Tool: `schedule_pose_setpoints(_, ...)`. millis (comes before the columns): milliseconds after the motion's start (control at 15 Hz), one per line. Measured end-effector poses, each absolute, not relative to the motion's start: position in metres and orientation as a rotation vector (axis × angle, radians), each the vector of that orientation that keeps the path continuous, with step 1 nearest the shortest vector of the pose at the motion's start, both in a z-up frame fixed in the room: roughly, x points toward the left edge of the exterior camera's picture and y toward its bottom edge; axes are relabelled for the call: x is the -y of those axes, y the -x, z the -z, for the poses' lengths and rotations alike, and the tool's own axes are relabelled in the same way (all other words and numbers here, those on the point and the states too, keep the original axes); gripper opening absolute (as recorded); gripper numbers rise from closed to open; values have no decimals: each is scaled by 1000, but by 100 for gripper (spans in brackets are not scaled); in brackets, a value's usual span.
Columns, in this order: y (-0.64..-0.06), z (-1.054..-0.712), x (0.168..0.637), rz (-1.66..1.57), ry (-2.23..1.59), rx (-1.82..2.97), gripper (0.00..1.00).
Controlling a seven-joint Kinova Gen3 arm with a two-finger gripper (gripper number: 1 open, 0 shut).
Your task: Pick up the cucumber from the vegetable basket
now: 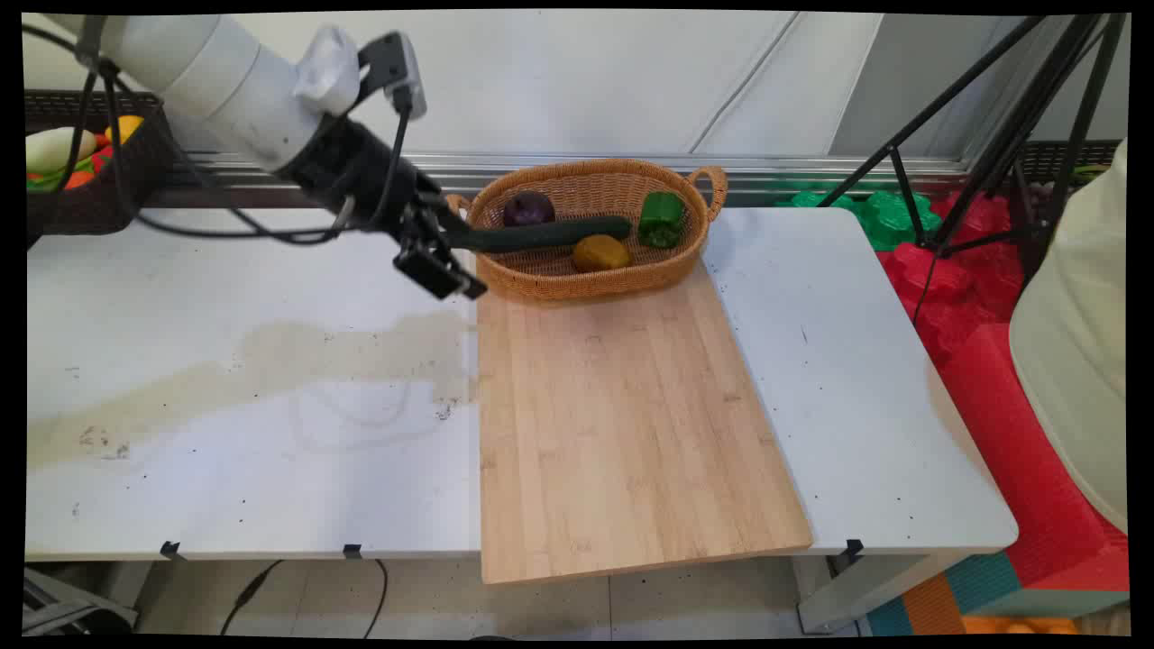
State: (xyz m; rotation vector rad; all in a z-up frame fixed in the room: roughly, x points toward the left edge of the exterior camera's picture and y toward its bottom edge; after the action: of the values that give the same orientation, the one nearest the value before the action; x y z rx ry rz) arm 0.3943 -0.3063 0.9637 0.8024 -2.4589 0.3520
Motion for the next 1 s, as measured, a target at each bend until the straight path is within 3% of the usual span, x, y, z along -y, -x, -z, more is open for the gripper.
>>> schedule_pose_setpoints(533, -403, -977, 361, -462, -982, 2395, 100)
schedule_pose_setpoints(1000, -402, -948, 419, -482, -1078, 2425, 100)
